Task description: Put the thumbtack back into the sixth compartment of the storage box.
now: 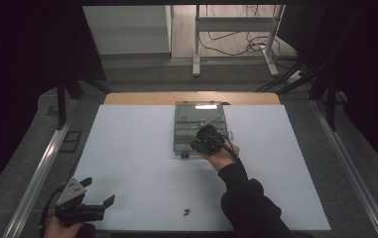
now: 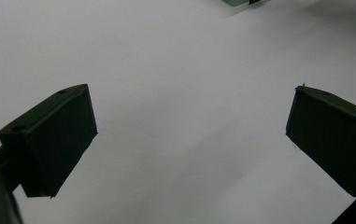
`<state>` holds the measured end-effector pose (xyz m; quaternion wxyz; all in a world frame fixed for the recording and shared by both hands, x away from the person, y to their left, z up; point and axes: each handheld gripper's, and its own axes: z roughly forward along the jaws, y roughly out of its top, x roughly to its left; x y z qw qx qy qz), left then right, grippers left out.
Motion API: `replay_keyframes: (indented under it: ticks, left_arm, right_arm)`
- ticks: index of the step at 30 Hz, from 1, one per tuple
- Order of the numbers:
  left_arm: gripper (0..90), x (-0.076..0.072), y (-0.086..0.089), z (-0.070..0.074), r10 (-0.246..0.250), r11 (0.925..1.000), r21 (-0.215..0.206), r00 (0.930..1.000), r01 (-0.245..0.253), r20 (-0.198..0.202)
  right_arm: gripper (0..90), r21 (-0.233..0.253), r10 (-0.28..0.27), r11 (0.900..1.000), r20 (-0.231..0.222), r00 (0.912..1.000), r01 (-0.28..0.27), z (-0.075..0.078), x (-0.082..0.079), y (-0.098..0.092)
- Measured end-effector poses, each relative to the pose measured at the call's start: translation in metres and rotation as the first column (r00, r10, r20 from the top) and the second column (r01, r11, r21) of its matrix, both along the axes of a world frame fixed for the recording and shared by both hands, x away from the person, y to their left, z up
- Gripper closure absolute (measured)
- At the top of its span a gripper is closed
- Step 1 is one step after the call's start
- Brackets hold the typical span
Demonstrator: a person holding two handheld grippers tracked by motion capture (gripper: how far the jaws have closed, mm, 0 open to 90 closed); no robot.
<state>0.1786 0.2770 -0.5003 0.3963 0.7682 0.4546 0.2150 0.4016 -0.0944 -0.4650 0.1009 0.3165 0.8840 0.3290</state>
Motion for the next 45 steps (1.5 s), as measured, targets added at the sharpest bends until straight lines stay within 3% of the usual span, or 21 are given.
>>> replay_keyframes:
  ticks: [18, 26, 27, 30, 32, 35, 39, 45]
  left_arm:
    - [2.2, 0.0, 0.0, 0.0, -0.003, 1.0, -0.005, 1.0, 0.003, -0.001]
    - [2.2, 0.0, 0.0, 0.0, -0.004, 1.0, -0.005, 1.0, 0.004, -0.001]
    - [2.2, 0.0, 0.0, 0.0, -0.004, 1.0, -0.002, 1.0, 0.004, -0.001]
    - [2.2, 0.0, 0.0, 0.0, -0.004, 1.0, -0.001, 1.0, 0.004, 0.0]
    - [2.2, 0.0, 0.0, 0.0, -0.004, 1.0, -0.001, 1.0, 0.004, -0.001]
    - [2.2, 0.0, 0.0, 0.0, -0.004, 1.0, -0.001, 1.0, 0.004, -0.001]
    - [2.2, 0.0, 0.0, 0.0, -0.004, 1.0, 0.001, 1.0, 0.004, -0.002]
    - [2.2, 0.0, -0.001, 0.0, -0.006, 1.0, 0.004, 1.0, 0.006, -0.001]
  right_arm:
    - [80.9, -0.027, -0.057, 0.998, 0.002, 0.9984, 0.057, -0.013, 0.026, 0.005]
    - [65.2, -0.01, -0.064, 0.998, -0.008, 0.9979, 0.064, -0.006, 0.021, 0.0]
    - [57.4, -0.02, -0.05, 0.999, -0.013, 0.9987, 0.05, -0.005, 0.017, -0.001]
    - [48.6, -0.05, -0.061, 0.997, 0.031, 0.9977, 0.062, -0.003, 0.009, -0.001]
    - [45.4, -0.044, -0.067, 0.997, 0.037, 0.9971, 0.069, -0.001, 0.005, -0.002]
    - [42.6, -0.033, -0.046, 0.998, 0.024, 0.9986, 0.047, 0.0, 0.001, -0.005]
    - [31.0, -0.029, -0.017, 0.999, 0.027, 0.9995, 0.018, -0.002, -0.013, -0.009]
    - [18.2, -0.052, 0.02, 0.998, 0.04, 0.999, -0.018, -0.004, -0.027, -0.01]
